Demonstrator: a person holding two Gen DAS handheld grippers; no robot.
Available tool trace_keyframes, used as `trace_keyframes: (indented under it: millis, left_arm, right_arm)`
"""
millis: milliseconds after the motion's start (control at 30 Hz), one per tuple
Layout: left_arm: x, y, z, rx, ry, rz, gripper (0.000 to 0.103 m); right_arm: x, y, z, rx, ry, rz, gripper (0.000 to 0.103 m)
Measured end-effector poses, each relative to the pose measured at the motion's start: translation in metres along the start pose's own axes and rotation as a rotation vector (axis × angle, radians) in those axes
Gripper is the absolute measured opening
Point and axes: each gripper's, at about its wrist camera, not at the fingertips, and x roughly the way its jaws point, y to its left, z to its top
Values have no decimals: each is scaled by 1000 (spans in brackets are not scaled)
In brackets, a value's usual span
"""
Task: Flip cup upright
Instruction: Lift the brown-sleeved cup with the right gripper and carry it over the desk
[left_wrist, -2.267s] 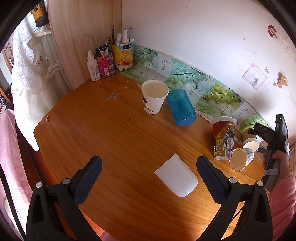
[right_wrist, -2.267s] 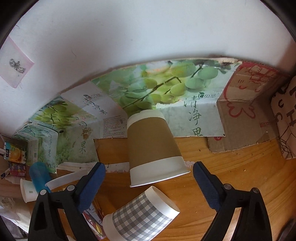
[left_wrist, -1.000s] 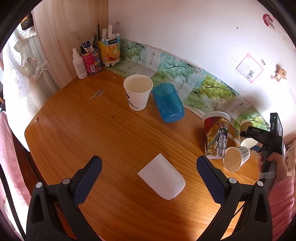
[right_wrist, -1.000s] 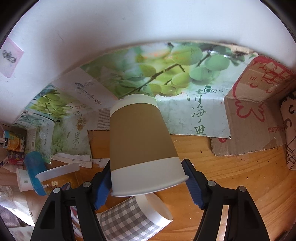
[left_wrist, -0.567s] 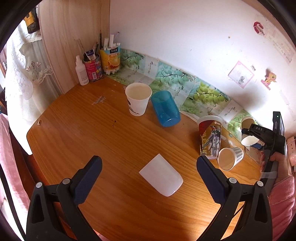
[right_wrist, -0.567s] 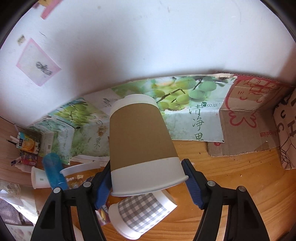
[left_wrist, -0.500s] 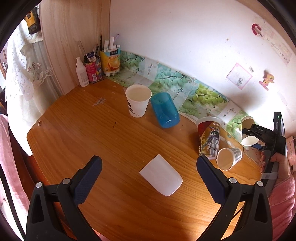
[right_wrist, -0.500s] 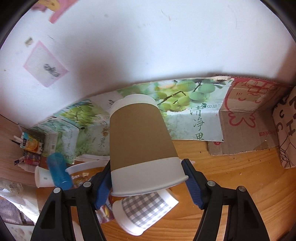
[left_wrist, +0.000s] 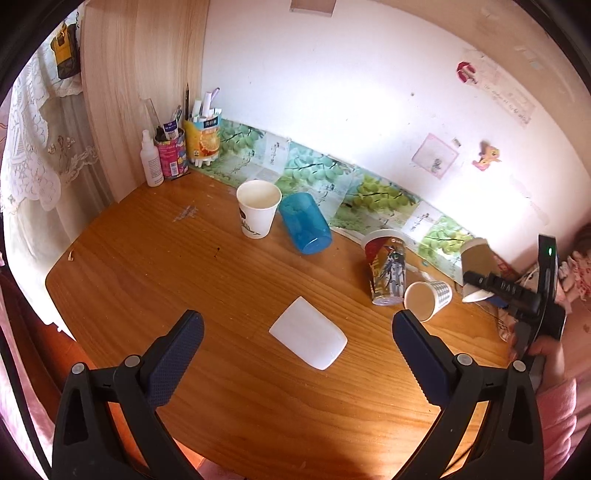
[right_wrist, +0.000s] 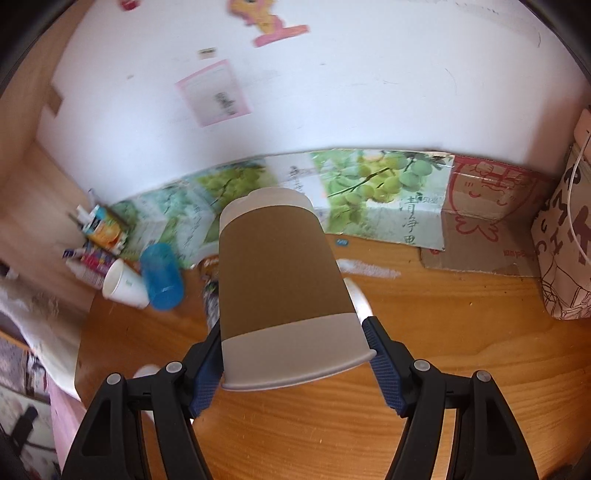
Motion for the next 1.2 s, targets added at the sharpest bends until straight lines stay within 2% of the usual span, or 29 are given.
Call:
trace_keyframes:
  millis: [300,533,767,933,1100,1200]
  left_arm:
    - [-15,9,-5,60,-14,-4,102]
    - [-16,17,-9,105,-4,2,102]
    - [-13,22,-14,161,4,42,102]
    - [-12,29,-15,166,13,52,102]
    - [-10,32,-17,179,21,63,102]
    - [-10,34,-18,174,32,41,102]
  right_arm:
    - [-12,38,-63,-232,25,77,71]
    - [-6,62,-105,-353,76,139,72]
    - [8,90,-136,-502,169,198,72]
    - [14,110,-153,-644,220,253,72]
    - [25,129,-168,-808,284,237,72]
    - [31,137,-179,-903,324,251,72]
